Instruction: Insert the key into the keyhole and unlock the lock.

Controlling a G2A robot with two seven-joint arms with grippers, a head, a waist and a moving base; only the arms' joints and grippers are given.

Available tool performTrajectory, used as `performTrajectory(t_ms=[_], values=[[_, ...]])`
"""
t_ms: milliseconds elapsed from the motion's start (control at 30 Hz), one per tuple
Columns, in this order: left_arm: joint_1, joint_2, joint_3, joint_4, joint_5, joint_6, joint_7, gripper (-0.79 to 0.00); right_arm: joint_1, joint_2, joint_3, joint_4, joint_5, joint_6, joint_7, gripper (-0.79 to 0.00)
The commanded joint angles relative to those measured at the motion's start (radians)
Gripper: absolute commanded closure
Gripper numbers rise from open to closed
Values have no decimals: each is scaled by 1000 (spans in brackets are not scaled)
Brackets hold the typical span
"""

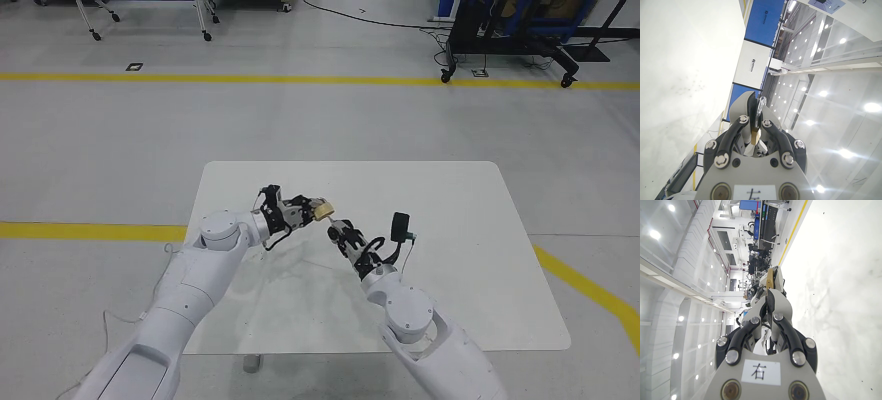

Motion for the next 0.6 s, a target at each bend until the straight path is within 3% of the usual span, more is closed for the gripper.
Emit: performTrajectory(t_ms=[0, 567], values=[[0, -1, 0, 1, 2, 0, -3, 0, 1, -3, 0, 5, 6, 2, -3, 0], [1, -4, -12, 3, 14, 6, -10, 0, -6, -19, 4, 11, -10, 15, -11, 0]])
